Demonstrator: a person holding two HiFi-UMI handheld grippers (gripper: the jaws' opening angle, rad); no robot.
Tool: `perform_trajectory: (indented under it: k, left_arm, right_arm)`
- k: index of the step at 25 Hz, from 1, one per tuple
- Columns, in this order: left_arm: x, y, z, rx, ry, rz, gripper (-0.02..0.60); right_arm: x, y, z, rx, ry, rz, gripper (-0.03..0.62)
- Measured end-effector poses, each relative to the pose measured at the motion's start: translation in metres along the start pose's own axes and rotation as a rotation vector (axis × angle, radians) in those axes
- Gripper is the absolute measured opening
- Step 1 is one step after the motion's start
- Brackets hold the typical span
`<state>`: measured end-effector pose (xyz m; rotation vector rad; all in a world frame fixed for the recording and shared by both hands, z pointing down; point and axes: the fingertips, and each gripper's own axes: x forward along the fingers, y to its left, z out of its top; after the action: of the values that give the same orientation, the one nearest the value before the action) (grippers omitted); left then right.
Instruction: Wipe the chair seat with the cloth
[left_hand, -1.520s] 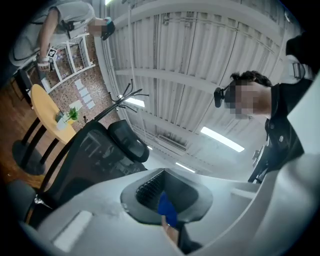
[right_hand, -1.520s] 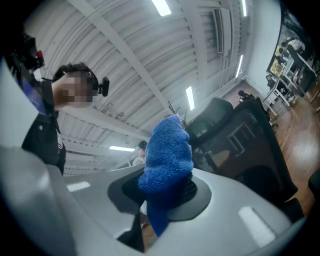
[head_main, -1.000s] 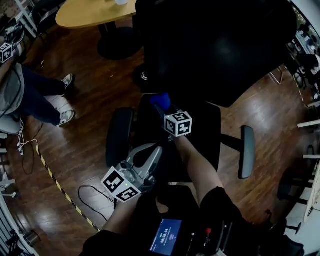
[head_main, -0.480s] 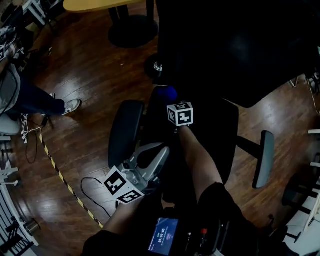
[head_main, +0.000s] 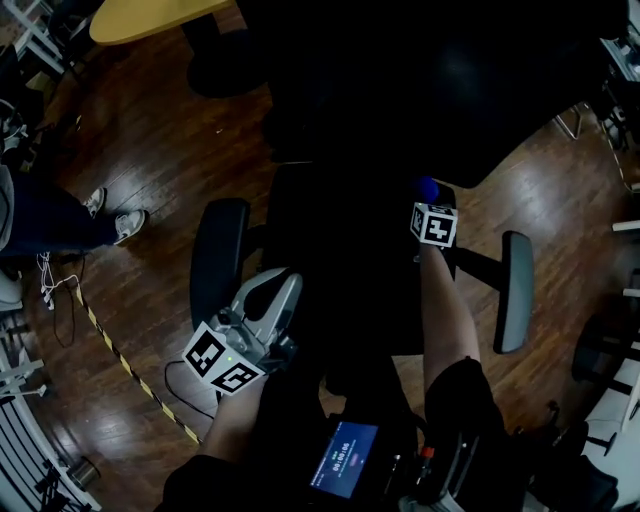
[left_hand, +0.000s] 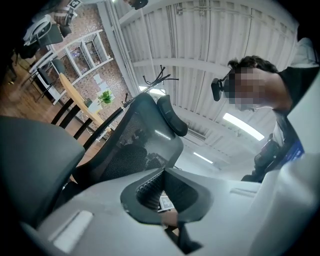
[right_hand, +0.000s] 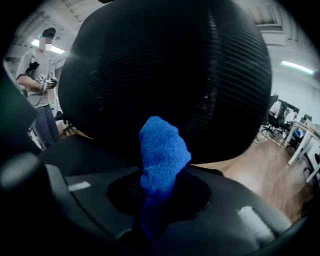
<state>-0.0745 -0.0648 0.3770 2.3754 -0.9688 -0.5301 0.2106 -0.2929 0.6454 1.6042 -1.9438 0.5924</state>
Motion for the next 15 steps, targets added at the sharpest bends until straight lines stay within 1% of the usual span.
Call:
perform_trajectory:
  k: [3,6,8,12,14,15]
  left_arm:
    - [0.000,0.001,-0.001,-0.005,0.001,-0.003,-0.009]
    - [0.000,0.004,-0.002,-0.005,0.003,0.011,-0.009]
    - [0.000,0.004,-0.001,-0.003,0.001,0.018,-0.009]
    - [0.001,0.000,0.000,-0.005,-0.014,0.016,-0.009]
    - [0.001,-0.004,0.002,-0.008,-0.020,0.010,-0.009]
    - [0.001,-0.005,0.002,-0.011,-0.022,0.007,-0.009]
  right_arm:
    - [-0.015,-0.038,-0.006,0.018,0.001,-0.068,0.081]
    - [-0.022,-0.056,-0.008,0.055,-0.010,-0.099,0.081]
    - [-0.021,-0.058,-0.011,0.068,-0.010,-0.095,0.081]
    - [-0.024,-0.060,-0.009,0.049,-0.022,-0.112,0.081]
    - [-0.029,-0.048,-0.003,0.082,-0.048,-0.095,0.081]
    - [-0.032,-0.034,0.002,0.098,-0.064,-0.073,0.081]
